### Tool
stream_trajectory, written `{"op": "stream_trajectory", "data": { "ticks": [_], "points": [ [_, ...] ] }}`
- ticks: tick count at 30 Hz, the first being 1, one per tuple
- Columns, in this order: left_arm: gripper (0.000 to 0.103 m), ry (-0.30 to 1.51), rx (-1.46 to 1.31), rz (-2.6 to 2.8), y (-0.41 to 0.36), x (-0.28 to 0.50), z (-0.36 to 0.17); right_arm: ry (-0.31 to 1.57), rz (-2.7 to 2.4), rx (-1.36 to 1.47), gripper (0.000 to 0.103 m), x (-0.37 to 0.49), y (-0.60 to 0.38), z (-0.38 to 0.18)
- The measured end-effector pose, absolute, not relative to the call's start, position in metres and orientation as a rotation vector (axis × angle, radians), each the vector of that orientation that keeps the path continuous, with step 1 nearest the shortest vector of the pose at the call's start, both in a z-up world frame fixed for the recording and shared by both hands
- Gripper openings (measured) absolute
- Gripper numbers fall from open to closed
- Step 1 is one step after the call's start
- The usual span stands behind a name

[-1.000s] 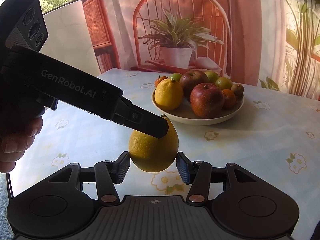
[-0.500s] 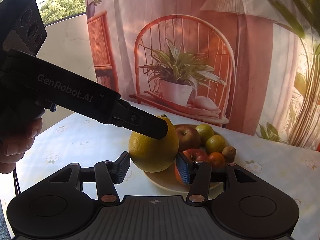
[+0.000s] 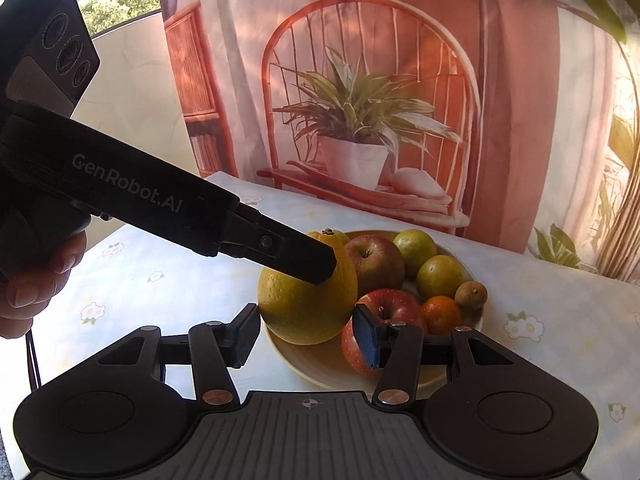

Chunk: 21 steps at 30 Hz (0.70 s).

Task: Organize fruits
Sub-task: 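Lift and carry the lemon with both grippers onto the cream plate, then open both grippers to release the lemon on the plate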

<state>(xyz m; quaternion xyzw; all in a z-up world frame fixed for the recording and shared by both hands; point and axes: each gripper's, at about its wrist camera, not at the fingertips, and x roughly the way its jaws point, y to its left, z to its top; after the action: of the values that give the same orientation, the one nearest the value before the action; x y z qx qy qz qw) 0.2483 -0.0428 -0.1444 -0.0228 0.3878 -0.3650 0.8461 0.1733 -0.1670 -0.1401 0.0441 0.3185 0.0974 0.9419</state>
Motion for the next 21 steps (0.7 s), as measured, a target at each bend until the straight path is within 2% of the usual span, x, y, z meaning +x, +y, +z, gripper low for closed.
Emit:
{"op": "stream_trajectory", "data": {
  "ticks": [21],
  "points": [
    [0.046, 0.872, -0.023, -0.709, -0.056, 0.257, -0.174, 0.725, 0.175, 0.117, 0.047, 0.183, -0.173, -0.171]
  ]
}}
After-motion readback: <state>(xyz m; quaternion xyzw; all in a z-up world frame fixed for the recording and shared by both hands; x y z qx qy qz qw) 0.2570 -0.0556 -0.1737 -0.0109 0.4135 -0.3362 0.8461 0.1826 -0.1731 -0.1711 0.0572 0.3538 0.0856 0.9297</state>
